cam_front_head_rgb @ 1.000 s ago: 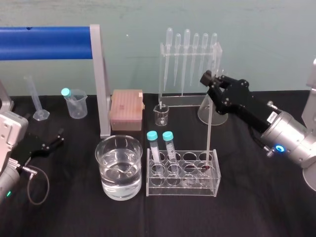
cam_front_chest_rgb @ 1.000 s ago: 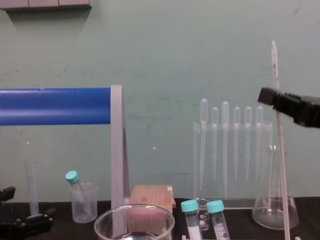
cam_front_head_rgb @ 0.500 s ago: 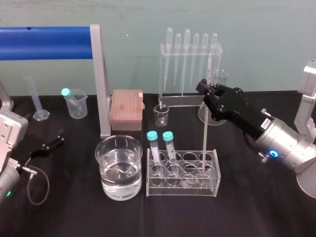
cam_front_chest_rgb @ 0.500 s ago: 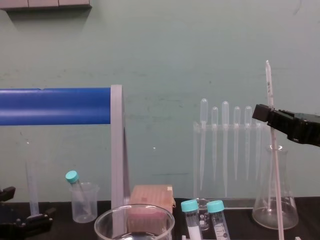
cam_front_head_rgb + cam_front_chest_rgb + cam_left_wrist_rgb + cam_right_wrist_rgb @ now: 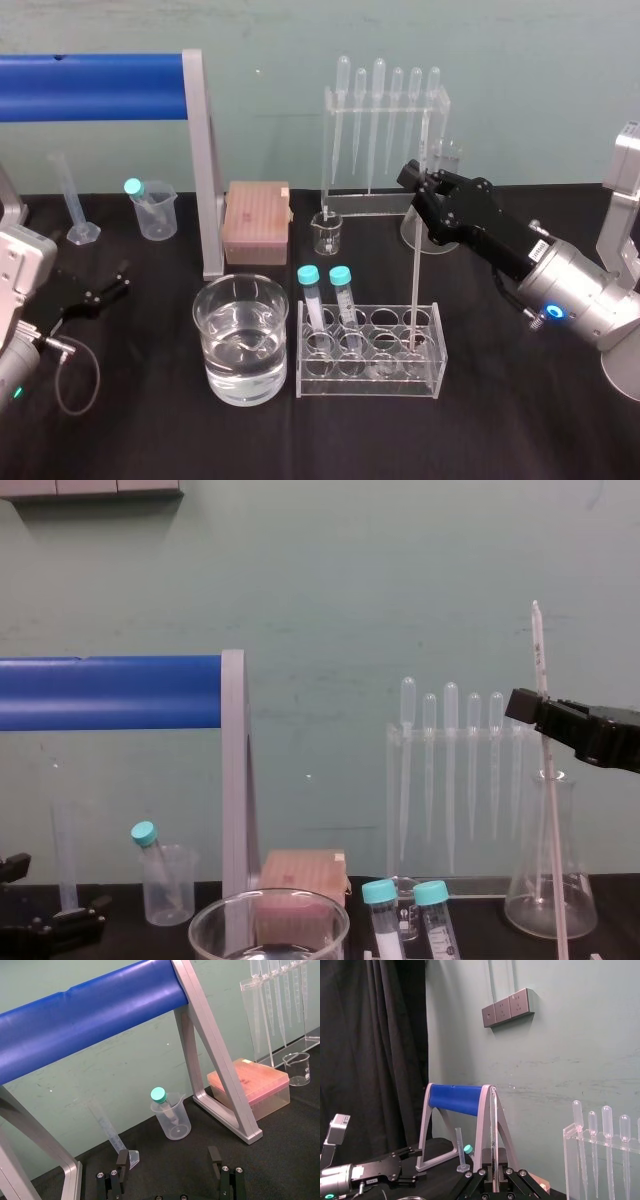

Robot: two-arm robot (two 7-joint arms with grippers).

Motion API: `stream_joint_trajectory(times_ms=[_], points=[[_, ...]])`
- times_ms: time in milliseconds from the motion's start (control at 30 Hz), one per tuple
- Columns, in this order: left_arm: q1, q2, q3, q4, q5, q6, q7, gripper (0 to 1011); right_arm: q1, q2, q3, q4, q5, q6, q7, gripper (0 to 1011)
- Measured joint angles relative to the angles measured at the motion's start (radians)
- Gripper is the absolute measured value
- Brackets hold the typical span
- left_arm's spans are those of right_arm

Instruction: Hold the thermometer with one hand and immerse one end into the beaker, then reinsert it into the test tube rack.

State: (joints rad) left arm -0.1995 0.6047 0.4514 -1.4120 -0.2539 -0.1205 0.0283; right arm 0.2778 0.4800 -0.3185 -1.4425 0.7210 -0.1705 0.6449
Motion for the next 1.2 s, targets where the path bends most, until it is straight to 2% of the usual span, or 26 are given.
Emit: stream_joint_trajectory(times_ms=[333, 467, 600, 667, 700, 767, 800, 833, 933, 1200], points=[[0.000, 0.000, 0.000, 0.000, 0.000, 0.000, 0.000, 1008, 0.000, 0.000, 0.000, 0.000, 0.001, -0.001, 0.001, 59], [0.000, 0.000, 0.000, 0.000, 0.000, 0.000, 0.000, 1008, 0.000, 0.000, 0.000, -0.001, 0.001, -0.001, 0.001, 133], [0.000, 0.000, 0.000, 0.000, 0.000, 0.000, 0.000, 1008, 0.000, 0.000, 0.000, -0.001, 0.001, -0.002, 0.001, 283], [0.000, 0.000, 0.000, 0.000, 0.000, 0.000, 0.000, 1008, 0.000, 0.000, 0.000, -0.001, 0.001, -0.002, 0.001, 315], [0.000, 0.000, 0.000, 0.000, 0.000, 0.000, 0.000, 1008, 0.000, 0.000, 0.000, -0.001, 0.001, -0.002, 0.001, 383], [0.000, 0.000, 0.000, 0.000, 0.000, 0.000, 0.000, 1008, 0.000, 0.000, 0.000, -0.001, 0.001, -0.002, 0.001, 421], [0.000, 0.000, 0.000, 0.000, 0.000, 0.000, 0.000, 1008, 0.000, 0.000, 0.000, -0.001, 0.001, -0.002, 0.001, 483], [0.000, 0.000, 0.000, 0.000, 0.000, 0.000, 0.000, 1008, 0.000, 0.000, 0.000, -0.001, 0.001, -0.002, 0.001, 483], [0.000, 0.000, 0.000, 0.000, 0.000, 0.000, 0.000, 1008, 0.000, 0.000, 0.000, -0.001, 0.001, -0.002, 0.001, 600], [0.000, 0.000, 0.000, 0.000, 0.000, 0.000, 0.000, 1008, 0.000, 0.000, 0.000, -0.001, 0.001, -0.002, 0.001, 836]])
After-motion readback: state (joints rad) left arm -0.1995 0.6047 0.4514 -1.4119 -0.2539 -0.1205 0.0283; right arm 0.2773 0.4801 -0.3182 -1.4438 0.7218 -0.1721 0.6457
